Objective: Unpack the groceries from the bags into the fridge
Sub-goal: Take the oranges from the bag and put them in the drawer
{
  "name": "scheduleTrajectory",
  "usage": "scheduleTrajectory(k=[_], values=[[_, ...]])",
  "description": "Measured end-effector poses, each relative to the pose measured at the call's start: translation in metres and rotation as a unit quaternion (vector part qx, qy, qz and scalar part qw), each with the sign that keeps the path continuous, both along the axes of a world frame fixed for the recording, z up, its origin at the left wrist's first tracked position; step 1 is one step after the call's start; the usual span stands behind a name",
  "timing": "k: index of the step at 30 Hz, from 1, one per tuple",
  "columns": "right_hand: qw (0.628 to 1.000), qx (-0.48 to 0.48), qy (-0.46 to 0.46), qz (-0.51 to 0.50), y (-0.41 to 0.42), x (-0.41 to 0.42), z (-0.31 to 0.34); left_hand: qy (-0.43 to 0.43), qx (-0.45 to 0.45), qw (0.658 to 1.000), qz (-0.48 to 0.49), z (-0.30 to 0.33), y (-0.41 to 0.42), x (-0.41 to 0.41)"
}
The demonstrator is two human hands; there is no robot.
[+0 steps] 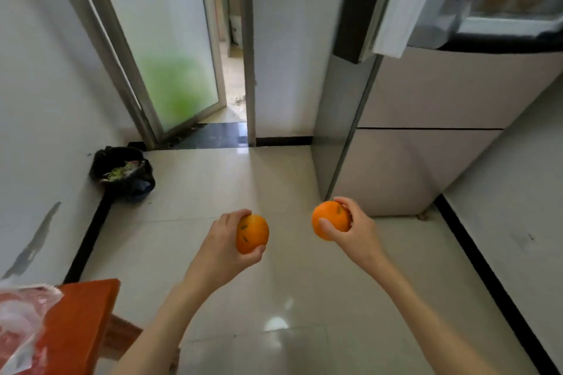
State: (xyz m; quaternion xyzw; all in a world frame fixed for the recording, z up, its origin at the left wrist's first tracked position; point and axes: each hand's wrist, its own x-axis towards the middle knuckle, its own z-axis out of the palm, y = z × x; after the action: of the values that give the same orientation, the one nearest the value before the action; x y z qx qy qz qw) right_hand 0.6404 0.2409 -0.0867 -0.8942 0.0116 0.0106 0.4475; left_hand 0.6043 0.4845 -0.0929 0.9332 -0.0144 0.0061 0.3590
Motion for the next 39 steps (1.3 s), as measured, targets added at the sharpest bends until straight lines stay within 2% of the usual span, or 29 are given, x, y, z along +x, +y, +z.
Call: scheduleTrajectory(k=[7, 13, 19, 28, 34, 39], values=[[0.998, -0.003, -0.015, -0.069, -0.168, 0.022, 0.011, 0.003, -0.021, 0.997, -0.074, -0.004, -0.177, 0.05], [0.993, -0.002, -0.011, -0.12, -0.262, 0.042, 0.02, -0.001, -0.025, 0.991, -0.132, 0.008, -0.286, 0.094], [0.989, 0.004, -0.01, -0.149, -0.326, 0.095, 0.02, -0.029, -0.011, 0.982, -0.187, 0.012, -0.362, 0.168], [0.981, -0.013, -0.035, -0.19, -0.419, 0.224, 0.051, -0.051, -0.026, 0.975, -0.216, 0.031, -0.46, 0.321], [0.977, -0.021, -0.079, -0.197, -0.466, 0.311, 0.094, -0.089, -0.071, 0.967, -0.226, 0.08, -0.52, 0.408], [0.965, 0.031, -0.163, -0.201, -0.494, 0.385, 0.137, -0.183, -0.096, 0.955, -0.212, 0.128, -0.561, 0.477]])
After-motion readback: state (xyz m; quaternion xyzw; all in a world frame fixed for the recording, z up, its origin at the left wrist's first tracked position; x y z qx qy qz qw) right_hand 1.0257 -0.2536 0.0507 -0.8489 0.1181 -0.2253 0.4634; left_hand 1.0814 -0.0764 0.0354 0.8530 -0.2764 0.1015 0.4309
